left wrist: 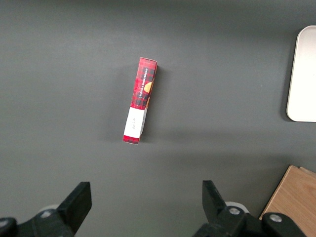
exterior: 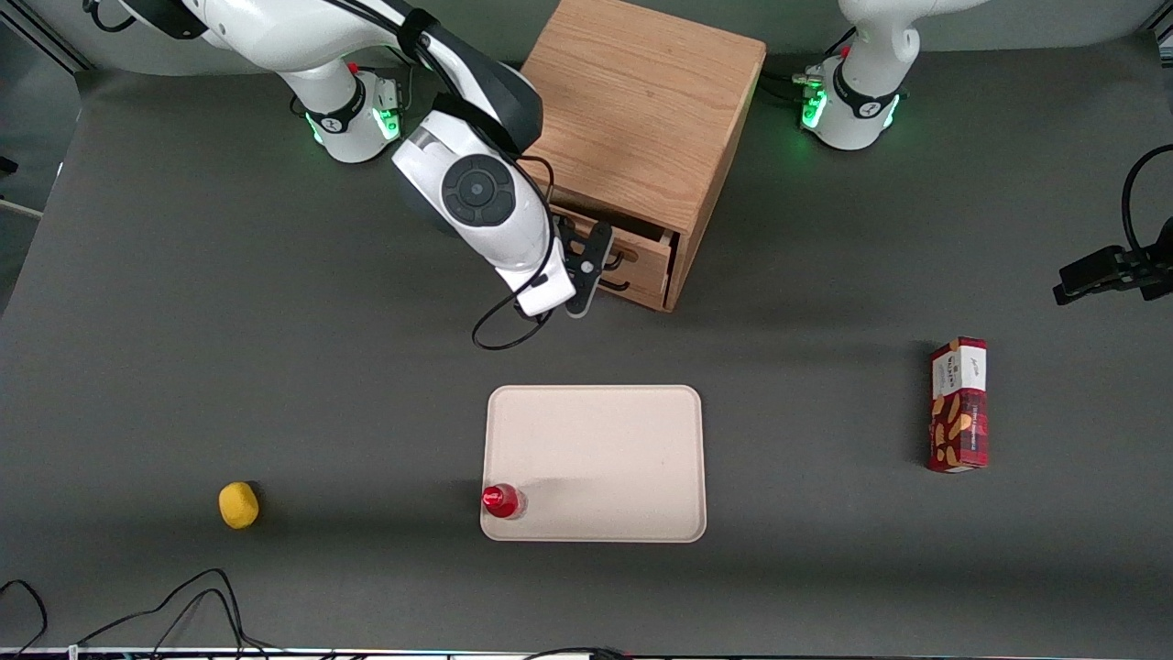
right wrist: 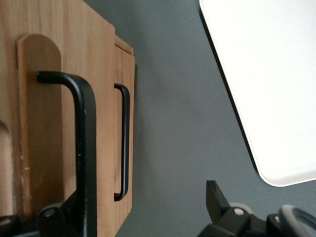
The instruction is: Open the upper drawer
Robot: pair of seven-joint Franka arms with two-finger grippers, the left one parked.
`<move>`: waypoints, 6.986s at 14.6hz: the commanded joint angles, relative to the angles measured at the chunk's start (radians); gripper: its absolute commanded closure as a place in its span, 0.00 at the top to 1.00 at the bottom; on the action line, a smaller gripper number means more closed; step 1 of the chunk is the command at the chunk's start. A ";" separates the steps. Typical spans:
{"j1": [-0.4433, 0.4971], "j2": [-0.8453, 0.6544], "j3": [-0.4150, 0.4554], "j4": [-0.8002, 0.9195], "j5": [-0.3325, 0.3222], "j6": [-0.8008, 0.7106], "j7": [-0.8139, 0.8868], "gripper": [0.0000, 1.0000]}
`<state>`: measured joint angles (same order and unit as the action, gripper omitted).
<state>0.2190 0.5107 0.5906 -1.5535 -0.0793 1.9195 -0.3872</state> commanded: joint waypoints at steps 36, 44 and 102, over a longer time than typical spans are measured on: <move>-0.089 0.157 -0.104 0.256 -0.008 0.016 -0.180 1.00; -0.095 0.186 -0.107 0.303 -0.008 0.018 -0.188 1.00; -0.334 -0.555 -0.368 -0.108 0.056 -0.323 0.603 1.00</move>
<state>-0.1072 -0.0217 0.2119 -1.6587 -0.0073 1.5955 0.1921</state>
